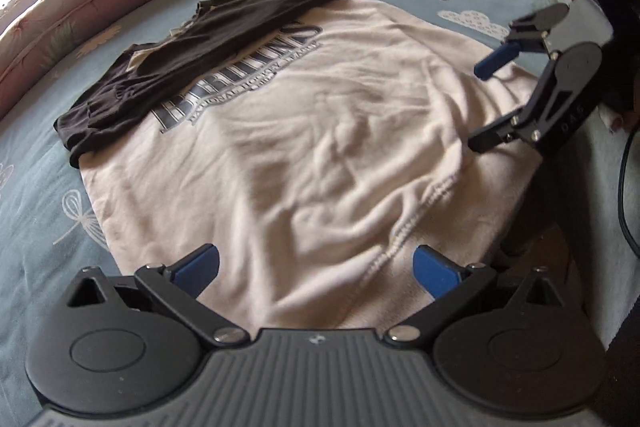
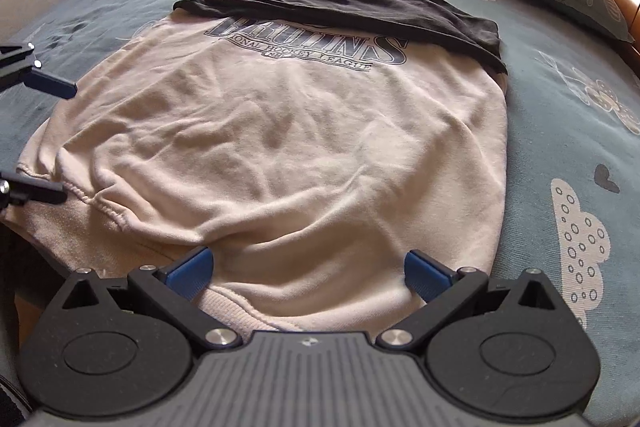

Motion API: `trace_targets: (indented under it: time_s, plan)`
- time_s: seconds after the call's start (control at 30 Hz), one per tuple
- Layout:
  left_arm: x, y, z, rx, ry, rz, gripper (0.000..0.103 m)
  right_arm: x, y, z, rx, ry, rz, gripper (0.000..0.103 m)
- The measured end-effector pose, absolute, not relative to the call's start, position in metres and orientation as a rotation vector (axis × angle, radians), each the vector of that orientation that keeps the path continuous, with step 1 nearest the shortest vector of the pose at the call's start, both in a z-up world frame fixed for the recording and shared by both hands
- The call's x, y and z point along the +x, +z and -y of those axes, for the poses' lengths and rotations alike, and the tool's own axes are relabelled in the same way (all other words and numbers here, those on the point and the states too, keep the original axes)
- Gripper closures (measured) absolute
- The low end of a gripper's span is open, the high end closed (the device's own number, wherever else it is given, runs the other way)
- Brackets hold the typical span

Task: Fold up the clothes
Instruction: 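Move both open grippers to the sweatshirt hem, then lower both open grippers onto the hem edges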

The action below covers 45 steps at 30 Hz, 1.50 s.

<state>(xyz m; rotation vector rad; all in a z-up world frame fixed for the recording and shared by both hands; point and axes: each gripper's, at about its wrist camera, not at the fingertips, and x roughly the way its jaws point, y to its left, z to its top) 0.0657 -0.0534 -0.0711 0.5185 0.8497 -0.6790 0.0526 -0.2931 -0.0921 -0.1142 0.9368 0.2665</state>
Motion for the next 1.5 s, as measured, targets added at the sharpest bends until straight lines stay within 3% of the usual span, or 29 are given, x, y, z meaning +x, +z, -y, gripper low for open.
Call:
trace_targets:
  time_s: [0.53, 0.87, 1.13, 1.5]
  plan:
    - [0.045, -0.093, 0.043, 0.416, -0.688, -0.983, 0.001, 0.037, -0.075, 0.287, -0.097, 0.264, -0.923, 0.0]
    - [0.036, -0.08, 0.044, 0.44, -0.698, -0.923, 0.001, 0.037, -0.066, 0.286, -0.111, 0.245, -0.901, 0.0]
    - [0.024, -0.078, 0.047, 0.602, -0.658, -0.802, 0.001, 0.037, -0.059, 0.265, -0.292, 0.249, -0.858, 0.0]
    - [0.015, -0.097, 0.052, 0.662, -0.648, -0.817, 0.001, 0.032, -0.067, 0.24, -0.302, 0.327, -0.873, 0.0]
